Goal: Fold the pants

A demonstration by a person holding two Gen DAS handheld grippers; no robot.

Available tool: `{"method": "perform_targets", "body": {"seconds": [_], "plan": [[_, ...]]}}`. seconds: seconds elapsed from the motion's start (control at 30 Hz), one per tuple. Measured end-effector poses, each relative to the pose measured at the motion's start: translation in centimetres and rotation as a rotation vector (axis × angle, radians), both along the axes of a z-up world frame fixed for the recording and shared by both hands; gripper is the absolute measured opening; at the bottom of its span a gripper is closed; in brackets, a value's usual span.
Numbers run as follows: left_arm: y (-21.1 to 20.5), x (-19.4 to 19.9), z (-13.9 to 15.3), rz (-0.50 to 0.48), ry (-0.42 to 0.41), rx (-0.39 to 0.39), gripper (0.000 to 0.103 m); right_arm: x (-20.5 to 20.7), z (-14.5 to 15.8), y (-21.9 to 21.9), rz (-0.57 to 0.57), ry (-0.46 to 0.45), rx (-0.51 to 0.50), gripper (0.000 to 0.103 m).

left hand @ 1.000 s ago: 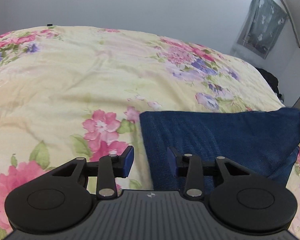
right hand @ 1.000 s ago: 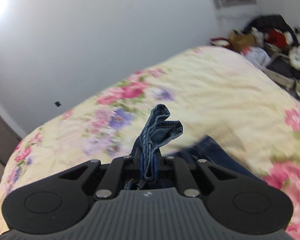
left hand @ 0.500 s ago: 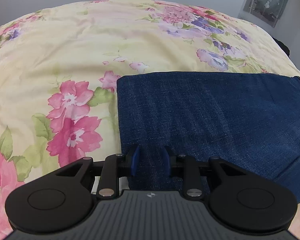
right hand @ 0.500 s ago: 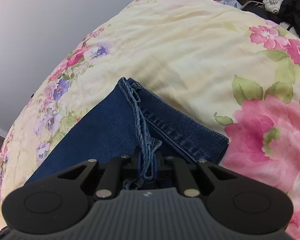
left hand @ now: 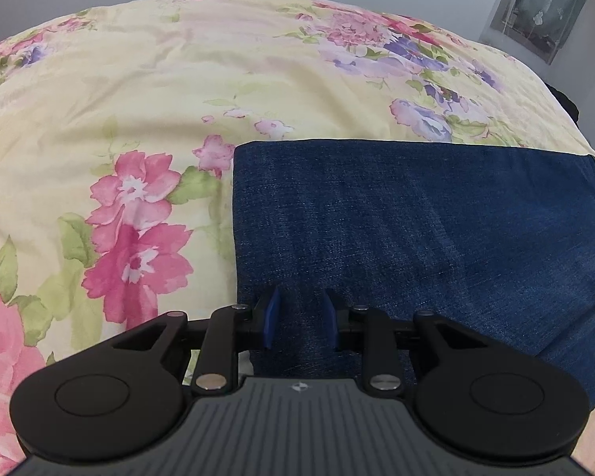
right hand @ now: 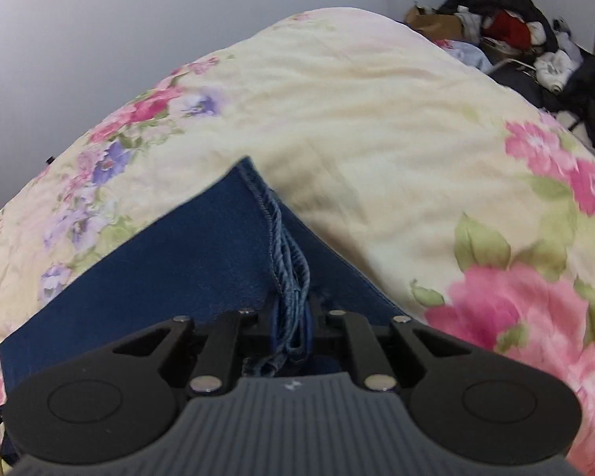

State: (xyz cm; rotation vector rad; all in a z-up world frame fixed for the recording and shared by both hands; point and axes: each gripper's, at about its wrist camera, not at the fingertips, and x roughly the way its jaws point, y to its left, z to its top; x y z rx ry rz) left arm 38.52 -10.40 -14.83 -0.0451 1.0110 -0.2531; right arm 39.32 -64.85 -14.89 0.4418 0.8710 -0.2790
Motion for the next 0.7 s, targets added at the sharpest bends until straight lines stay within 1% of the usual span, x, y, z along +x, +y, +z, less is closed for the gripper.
{"method": "perform_targets", "body": {"seconds": [0.03, 0.1, 0.2, 0.27, 0.33, 0.47, 0.53, 0.57, 0.6, 0.63, 0.67, 0.7], "plan": [[0.1, 0.0, 0.2, -0.001, 0.0, -0.005, 0.032, -0.3, -0.3, -0.6, -0.044, 0.013, -0.023, 0.02], [0.6, -0.3, 0.5, 0.001, -0.006, -0.024, 0.032, -1.2, 0.1, -2.1, -0.096, 0.016, -0.023, 0.019], [1.4, -1.0, 1.0, 0.002, -0.026, -0.036, 0.032, -3.5, 1.8, -3.8, -0.1, -0.052, 0.06, 0.021], [1.9, -1.4, 1.3, 0.015, -0.04, -0.046, 0.032, -5.0, 2.7, -4.1, -0.086, -0.095, 0.133, 0.035], [2.5, -1.7, 1.6, 0.03, -0.044, -0.058, 0.032, -6.0, 2.7, -3.7, -0.065, -0.121, 0.21, 0.036], [3.3, -2.3, 2.0, 0.051, -0.043, -0.061, 0.032, -6.5, 0.4, -2.1, -0.072, -0.122, 0.34, 0.036], [3.4, -2.5, 2.1, 0.047, -0.04, -0.062, 0.032, -6.3, -0.9, -1.7, -0.109, -0.136, 0.366, 0.036], [3.4, -2.5, 2.1, 0.046, -0.037, -0.07, 0.032, -6.1, -1.6, -1.7, -0.14, -0.144, 0.395, 0.037], [3.7, -2.5, 2.1, 0.05, -0.034, -0.09, 0.032, -5.9, -2.4, -1.8, -0.167, -0.147, 0.428, 0.037], [3.8, -2.5, 2.1, 0.057, -0.033, -0.112, 0.032, -5.7, -3.1, -1.8, -0.196, -0.143, 0.448, 0.033], [3.9, -2.4, 2.1, 0.064, -0.033, -0.127, 0.032, -5.6, -3.6, -1.7, -0.223, -0.139, 0.459, 0.027], [4.0, -2.3, 2.2, 0.073, -0.038, -0.133, 0.032, -5.6, -3.8, -1.5, -0.239, -0.148, 0.469, 0.015]]}}
